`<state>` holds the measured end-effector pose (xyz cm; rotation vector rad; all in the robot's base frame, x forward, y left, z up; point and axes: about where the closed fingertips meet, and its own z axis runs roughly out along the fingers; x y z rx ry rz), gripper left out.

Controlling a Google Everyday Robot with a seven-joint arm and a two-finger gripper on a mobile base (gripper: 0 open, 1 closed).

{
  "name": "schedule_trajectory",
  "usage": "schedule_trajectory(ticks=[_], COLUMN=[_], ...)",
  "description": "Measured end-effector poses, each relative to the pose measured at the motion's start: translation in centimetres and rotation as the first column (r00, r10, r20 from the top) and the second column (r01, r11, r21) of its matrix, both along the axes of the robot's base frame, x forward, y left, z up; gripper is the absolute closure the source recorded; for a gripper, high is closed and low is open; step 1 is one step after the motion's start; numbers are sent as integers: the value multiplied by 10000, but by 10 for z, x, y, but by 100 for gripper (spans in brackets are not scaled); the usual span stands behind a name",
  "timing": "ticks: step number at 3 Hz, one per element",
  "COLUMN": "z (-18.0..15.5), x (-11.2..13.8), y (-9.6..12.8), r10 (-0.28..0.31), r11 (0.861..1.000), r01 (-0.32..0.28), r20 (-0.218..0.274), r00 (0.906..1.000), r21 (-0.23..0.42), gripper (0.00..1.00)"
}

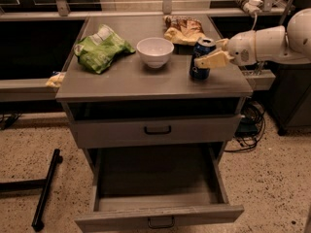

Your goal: Pick pepsi can from middle drawer and place on counter

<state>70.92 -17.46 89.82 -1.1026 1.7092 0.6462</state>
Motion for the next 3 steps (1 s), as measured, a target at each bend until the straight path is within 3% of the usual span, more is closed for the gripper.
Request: schedule_trajectory(ticks=[1,3], z=[-17,-17], x=[5,5], y=[-4,-3], r10=[-48,-45], r11=[9996,9996], r01=[59,56], r20=[-360,-364], r00=[9993,9993], r21=[293,295], gripper=[100,58])
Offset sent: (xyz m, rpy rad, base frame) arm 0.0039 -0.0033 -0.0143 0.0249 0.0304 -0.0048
